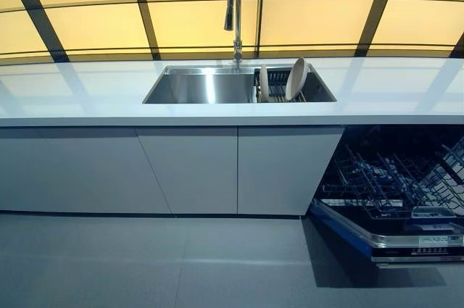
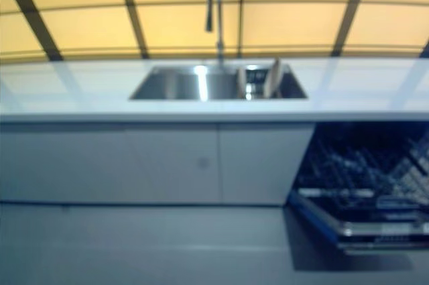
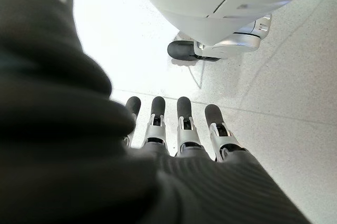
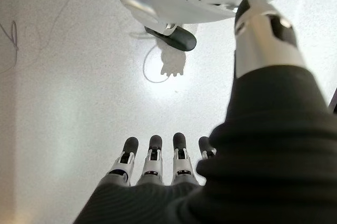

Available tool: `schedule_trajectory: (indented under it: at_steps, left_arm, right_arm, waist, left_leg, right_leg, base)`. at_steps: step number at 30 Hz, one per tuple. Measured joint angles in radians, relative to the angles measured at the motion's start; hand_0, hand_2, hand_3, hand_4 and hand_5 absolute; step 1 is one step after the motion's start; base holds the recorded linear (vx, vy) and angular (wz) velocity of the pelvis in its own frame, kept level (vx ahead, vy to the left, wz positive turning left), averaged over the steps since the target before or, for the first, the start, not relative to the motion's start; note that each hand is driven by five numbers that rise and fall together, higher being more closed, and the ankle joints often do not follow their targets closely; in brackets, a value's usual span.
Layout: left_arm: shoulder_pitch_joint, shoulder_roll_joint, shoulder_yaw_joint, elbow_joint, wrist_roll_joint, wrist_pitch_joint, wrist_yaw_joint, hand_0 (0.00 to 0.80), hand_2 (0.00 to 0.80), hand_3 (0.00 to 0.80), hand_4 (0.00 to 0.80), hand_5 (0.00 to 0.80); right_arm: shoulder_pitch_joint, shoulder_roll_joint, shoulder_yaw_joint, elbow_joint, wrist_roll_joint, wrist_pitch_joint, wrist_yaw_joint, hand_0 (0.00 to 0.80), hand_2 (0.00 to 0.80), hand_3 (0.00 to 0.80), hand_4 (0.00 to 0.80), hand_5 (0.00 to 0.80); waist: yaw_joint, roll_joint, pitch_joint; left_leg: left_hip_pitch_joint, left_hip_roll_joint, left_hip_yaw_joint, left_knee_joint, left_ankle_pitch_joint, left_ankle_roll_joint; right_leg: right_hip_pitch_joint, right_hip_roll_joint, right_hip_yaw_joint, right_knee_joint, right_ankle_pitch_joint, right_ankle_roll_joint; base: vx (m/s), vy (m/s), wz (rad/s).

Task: Take plates into dishwasher

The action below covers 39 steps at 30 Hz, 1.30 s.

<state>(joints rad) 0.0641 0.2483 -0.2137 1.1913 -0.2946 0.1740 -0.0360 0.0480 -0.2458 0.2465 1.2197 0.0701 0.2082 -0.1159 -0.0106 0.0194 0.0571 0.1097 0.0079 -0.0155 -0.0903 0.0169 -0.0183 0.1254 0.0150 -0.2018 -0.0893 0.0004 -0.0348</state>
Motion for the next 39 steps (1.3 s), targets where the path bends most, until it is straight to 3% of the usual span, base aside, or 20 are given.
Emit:
schedule_trajectory:
  at_steps: [10, 19, 21, 23, 24, 26, 27, 30, 31, 33, 36, 39]
  left_arm:
    - [-0.016, 0.0, 0.0, -0.011, -0.003, -0.008, 0.031, 0.0, 0.0, 0.0, 0.0, 0.0]
    - [-0.038, -0.007, 0.0, -0.032, -0.004, -0.01, 0.047, 0.0, 0.0, 0.0, 0.0, 0.0]
    - [-0.043, -0.007, 0.0, -0.037, -0.015, -0.01, 0.061, 0.0, 0.0, 0.0, 0.0, 0.0]
    - [-0.059, -0.001, 0.004, -0.028, -0.036, -0.013, 0.072, 0.0, 0.0, 0.0, 0.0, 0.0]
    - [-0.092, 0.004, 0.025, -0.027, -0.044, -0.019, 0.082, 0.0, 0.0, 0.0, 0.0, 0.0]
    - [-0.098, -0.004, 0.048, -0.023, -0.073, -0.029, 0.088, 0.0, 0.0, 0.0, 0.0, 0.0]
    - [-0.096, -0.007, 0.048, -0.022, -0.077, -0.032, 0.088, 0.0, 0.0, 0.0, 0.0, 0.0]
    - [-0.044, -0.014, 0.074, -0.005, -0.093, -0.035, 0.089, 0.0, 0.0, 0.0, 0.0, 0.0]
    - [-0.029, -0.015, 0.083, 0.019, -0.093, -0.032, 0.093, 0.0, 0.0, 0.0, 0.0, 0.0]
    - [-0.017, -0.018, 0.09, 0.02, -0.094, -0.031, 0.108, 0.0, 0.0, 0.0, 0.0, 0.0]
    - [-0.009, -0.019, 0.095, 0.021, -0.113, -0.03, 0.116, 0.0, 0.0, 0.0, 0.0, 0.0]
    - [-0.02, -0.012, 0.118, 0.023, -0.113, -0.038, 0.116, 0.0, 0.0, 0.0, 0.0, 0.0]
  right_arm:
    - [-0.011, -0.009, -0.001, -0.001, 0.031, 0.016, 0.013, 0.0, 0.0, 0.0, 0.0, 0.0]
    - [-0.023, -0.032, -0.002, 0.0, 0.037, 0.035, 0.028, 0.0, 0.0, 0.0, 0.0, 0.0]
    - [-0.025, -0.038, -0.001, 0.0, 0.028, 0.036, 0.046, 0.0, 0.0, 0.0, 0.0, 0.0]
    - [-0.047, -0.035, 0.001, 0.001, 0.027, 0.037, 0.061, 0.0, 0.0, 0.0, 0.0, 0.0]
    - [-0.07, -0.032, 0.004, 0.001, 0.021, 0.039, 0.072, 0.0, 0.0, 0.0, 0.0, 0.0]
    - [-0.091, -0.048, 0.009, 0.001, 0.01, 0.039, 0.076, 0.0, 0.0, 0.0, 0.0, 0.0]
    - [-0.093, -0.051, 0.014, 0.002, 0.008, 0.039, 0.076, 0.0, 0.0, 0.0, 0.0, 0.0]
    - [-0.101, -0.054, 0.023, 0.004, 0.008, 0.039, 0.087, 0.0, 0.0, 0.0, 0.0, 0.0]
    - [-0.102, -0.052, 0.023, 0.004, 0.008, 0.039, 0.093, 0.0, 0.0, 0.0, 0.0, 0.0]
    - [-0.104, -0.055, 0.018, 0.009, 0.009, 0.041, 0.095, 0.0, 0.0, 0.0, 0.0, 0.0]
    - [-0.108, -0.055, 0.016, 0.02, 0.009, 0.039, 0.098, 0.0, 0.0, 0.0, 0.0, 0.0]
    - [-0.09, -0.046, -0.004, 0.025, 0.007, 0.045, 0.099, 0.0, 0.0, 0.0, 0.0, 0.0]
  waist:
    - [0.001, 0.001, 0.025]
    - [0.0, 0.023, 0.077]
    - [0.0, 0.024, 0.076]
    - [-0.001, 0.008, 0.085]
    - [0.005, -0.032, 0.116]
    - [0.026, -0.042, 0.156]
    - [0.027, -0.042, 0.165]
    - [0.028, -0.037, 0.187]
    - [0.026, -0.02, 0.204]
    - [0.028, 0.004, 0.22]
    - [0.027, 0.015, 0.235]
    - [0.025, 0.005, 0.235]
  left_leg:
    - [0.003, 0.003, 0.001, 0.017, 0.002, -0.006]
    - [-0.016, 0.012, 0.004, 0.046, -0.017, -0.012]
    - [-0.026, 0.017, 0.004, 0.061, -0.022, -0.025]
    - [-0.106, 0.008, 0.001, 0.191, -0.047, -0.046]
    - [-0.231, -0.013, 0.009, 0.394, -0.039, -0.06]
    - [-0.363, -0.012, 0.008, 0.642, -0.026, -0.095]
    - [-0.38, -0.013, 0.006, 0.674, -0.026, -0.094]
    - [-0.37, -0.039, 0.015, 0.45, -0.021, -0.077]
    - [-0.346, -0.055, -0.013, 0.246, 0.021, -0.078]
    - [-0.342, -0.077, -0.078, 0.097, 0.052, -0.071]
    - [-0.335, -0.091, -0.091, 0.11, 0.077, -0.028]
    - [-0.287, -0.092, -0.063, 0.145, 0.092, -0.006]
  right_leg:
    - [0.01, 0.003, 0.0, 0.0, -0.003, -0.003]
    - [0.004, 0.013, 0.003, 0.005, -0.004, -0.013]
    - [0.0, 0.017, 0.003, 0.009, -0.011, -0.02]
    - [-0.043, 0.014, 0.019, 0.041, -0.034, -0.039]
    - [-0.08, -0.003, 0.031, 0.084, -0.046, -0.053]
    - [-0.059, 0.001, 0.032, 0.095, -0.048, -0.077]
    - [-0.048, 0.003, 0.03, 0.092, -0.048, -0.08]
    - [-0.01, 0.019, 0.025, 0.086, -0.067, -0.089]
    - [0.012, 0.041, 0.027, 0.073, -0.064, -0.087]
    - [0.034, 0.069, 0.041, 0.05, -0.064, -0.087]
    - [0.069, 0.089, 0.087, 0.048, -0.089, -0.093]
    - [0.114, 0.078, 0.106, 0.078, -0.145, -0.08]
  base:
    - [0.001, -0.074, 0.01]
    - [0.06, -0.035, -0.01]
    - [0.036, -0.081, 0.04]
    - [-0.044, -0.094, 0.21]
    - [-0.031, -0.047, 0.21]
    - [0.051, -0.002, 0.08]
    - [0.207, 0.051, 0.04]
    - [0.268, 0.09, 0.02]
    - [0.328, 0.157, -0.06]
    - [0.391, 0.209, -0.16]
    - [0.393, 0.19, -0.45]
    - [0.385, 0.103, -0.23]
